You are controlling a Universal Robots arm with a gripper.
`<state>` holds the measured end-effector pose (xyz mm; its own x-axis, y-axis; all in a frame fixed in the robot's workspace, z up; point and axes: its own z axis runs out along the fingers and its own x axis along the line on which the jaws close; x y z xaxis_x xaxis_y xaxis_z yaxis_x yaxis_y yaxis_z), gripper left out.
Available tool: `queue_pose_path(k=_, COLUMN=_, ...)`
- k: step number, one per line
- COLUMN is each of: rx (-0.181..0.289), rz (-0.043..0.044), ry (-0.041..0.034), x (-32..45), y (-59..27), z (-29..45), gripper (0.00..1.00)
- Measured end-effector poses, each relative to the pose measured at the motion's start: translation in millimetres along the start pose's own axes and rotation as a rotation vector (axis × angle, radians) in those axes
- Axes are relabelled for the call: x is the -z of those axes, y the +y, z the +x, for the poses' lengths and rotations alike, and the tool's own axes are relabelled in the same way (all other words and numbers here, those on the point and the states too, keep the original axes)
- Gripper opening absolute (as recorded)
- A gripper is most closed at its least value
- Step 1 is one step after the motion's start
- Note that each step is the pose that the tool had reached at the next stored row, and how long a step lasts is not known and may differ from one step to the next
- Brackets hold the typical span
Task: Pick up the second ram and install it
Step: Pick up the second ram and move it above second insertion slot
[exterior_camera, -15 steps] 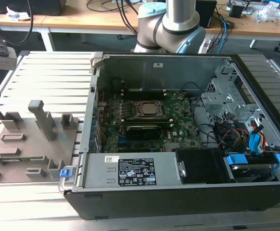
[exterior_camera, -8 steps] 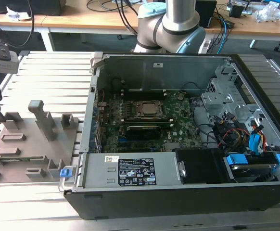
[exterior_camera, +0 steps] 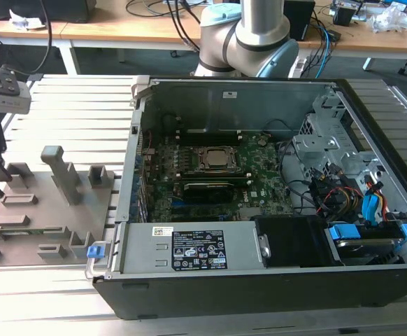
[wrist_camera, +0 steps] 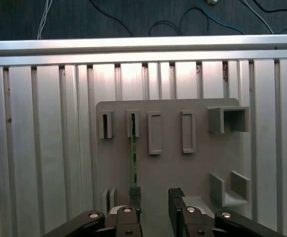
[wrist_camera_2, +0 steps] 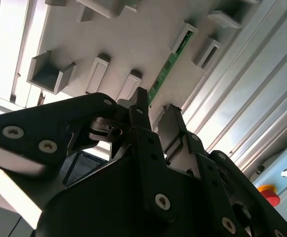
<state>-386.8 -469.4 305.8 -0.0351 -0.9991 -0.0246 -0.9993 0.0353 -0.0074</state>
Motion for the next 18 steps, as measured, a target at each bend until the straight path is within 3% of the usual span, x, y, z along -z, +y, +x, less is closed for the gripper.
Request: queue_pose_path(k=18, rx=0.000, rz=0.0000, ry=0.0000, x=-21.1, y=0.2, z=0.5, gripper=0.36)
